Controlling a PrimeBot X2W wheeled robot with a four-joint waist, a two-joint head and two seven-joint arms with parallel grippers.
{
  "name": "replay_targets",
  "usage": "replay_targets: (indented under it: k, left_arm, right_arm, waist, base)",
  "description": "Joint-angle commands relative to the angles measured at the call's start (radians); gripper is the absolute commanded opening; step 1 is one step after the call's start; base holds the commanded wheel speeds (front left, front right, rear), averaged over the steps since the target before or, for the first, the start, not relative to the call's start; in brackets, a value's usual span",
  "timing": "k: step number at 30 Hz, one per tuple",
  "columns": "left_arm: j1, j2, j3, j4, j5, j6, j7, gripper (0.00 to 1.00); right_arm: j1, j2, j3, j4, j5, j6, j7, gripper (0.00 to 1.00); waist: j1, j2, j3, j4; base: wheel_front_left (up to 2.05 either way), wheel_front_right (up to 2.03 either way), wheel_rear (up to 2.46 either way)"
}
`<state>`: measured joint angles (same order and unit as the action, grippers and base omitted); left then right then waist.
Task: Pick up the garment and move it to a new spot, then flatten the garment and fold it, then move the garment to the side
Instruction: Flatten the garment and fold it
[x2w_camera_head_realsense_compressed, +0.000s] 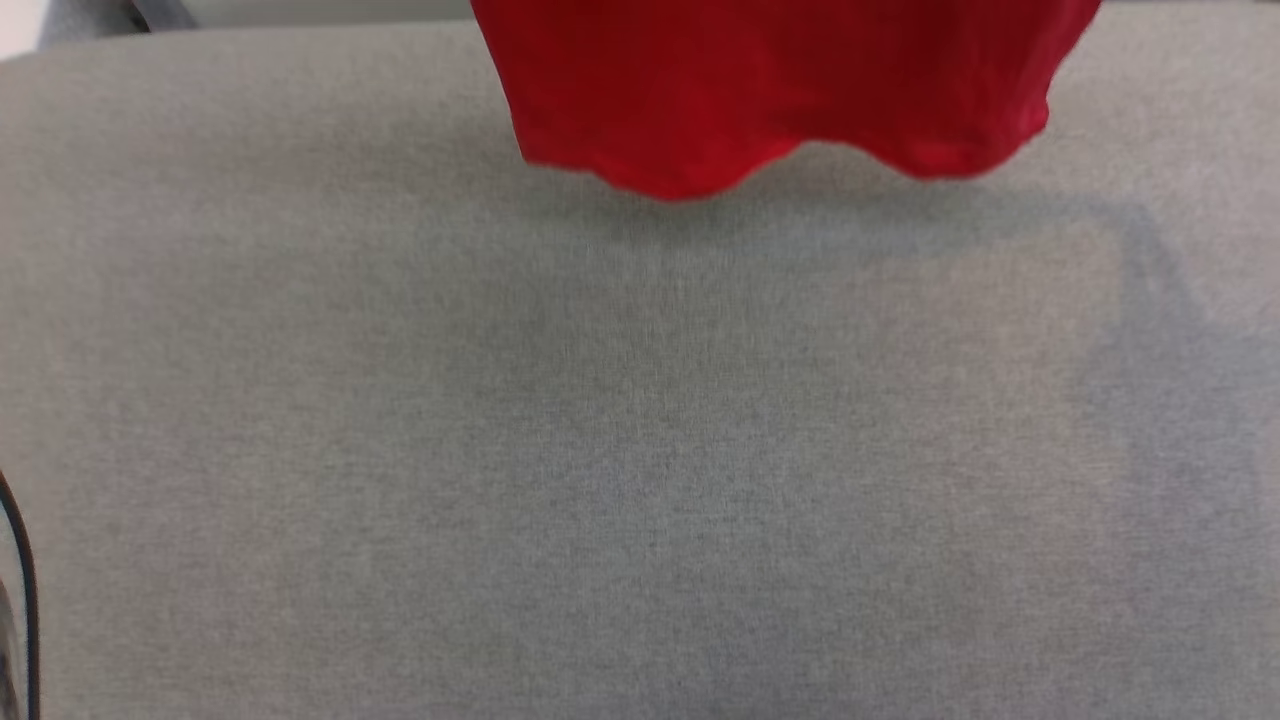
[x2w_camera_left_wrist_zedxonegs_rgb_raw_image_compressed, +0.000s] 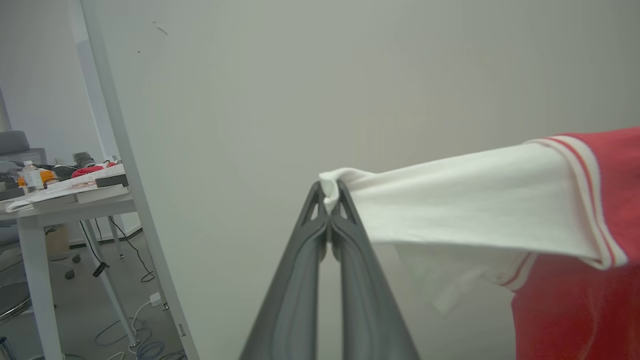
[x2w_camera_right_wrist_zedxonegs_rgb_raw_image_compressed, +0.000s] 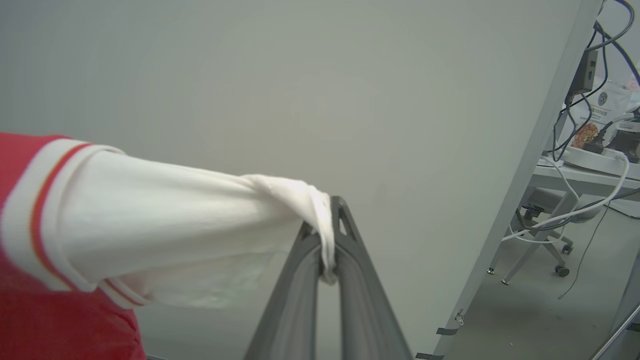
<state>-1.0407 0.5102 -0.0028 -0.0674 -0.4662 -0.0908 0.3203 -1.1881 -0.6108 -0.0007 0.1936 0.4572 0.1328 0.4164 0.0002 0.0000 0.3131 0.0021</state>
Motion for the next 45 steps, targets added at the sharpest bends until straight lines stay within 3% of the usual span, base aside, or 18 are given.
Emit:
replay_targets:
  k: [1, 13, 20, 28, 37, 45]
  left_arm:
    - [-0.072, 0.016, -0.006, 0.044, 0.016, -0.004, -0.021, 0.0]
    - [-0.554, 0.014, -0.086, 0.493, 0.125, -0.02, -0.284, 0.0]
    - [-0.63, -0.026, -0.112, 0.693, 0.14, -0.022, -0.438, 0.0]
    - [-0.495, -0.073, -0.175, 0.802, 0.095, -0.036, -0.516, 0.0]
    - [-0.149, -0.111, -0.252, 0.815, -0.017, -0.04, -0.527, 0.0]
    - [0.155, -0.107, -0.297, 0.798, -0.104, -0.04, -0.512, 0.0]
  right_arm:
    - [-0.061, 0.01, 0.005, 0.041, -0.027, -0.002, -0.025, 0.0]
    - [-0.49, 0.143, 0.011, 0.405, -0.207, -0.002, -0.287, 0.0]
    - [-0.547, 0.193, 0.023, 0.551, -0.247, -0.002, -0.405, 0.0]
    - [-0.426, 0.185, 0.101, 0.651, -0.184, -0.002, -0.44, 0.0]
    - [-0.123, 0.128, 0.221, 0.679, -0.047, -0.002, -0.395, 0.0]
    - [0.148, 0.078, 0.235, 0.67, 0.074, -0.002, -0.353, 0.0]
  waist:
    - [-0.0002, 0.0, 0.189, -0.017]
    - [-0.0002, 0.0, 0.364, -0.014]
    - [-0.0002, 0.0, 0.39, 0.004]
    - [-0.0002, 0.0, 0.355, 0.031]
    - [-0.0002, 0.0, 0.222, 0.046]
    - [-0.0002, 0.0, 0.062, 0.055]
  base:
    - [0.0, 0.0, 0.0]
    - [0.0, 0.0, 0.0]
    - [0.0, 0.0, 0.0]
    - [0.0, 0.0, 0.0]
    - [0.0, 0.0, 0.0]
    - [0.0, 0.0, 0.0]
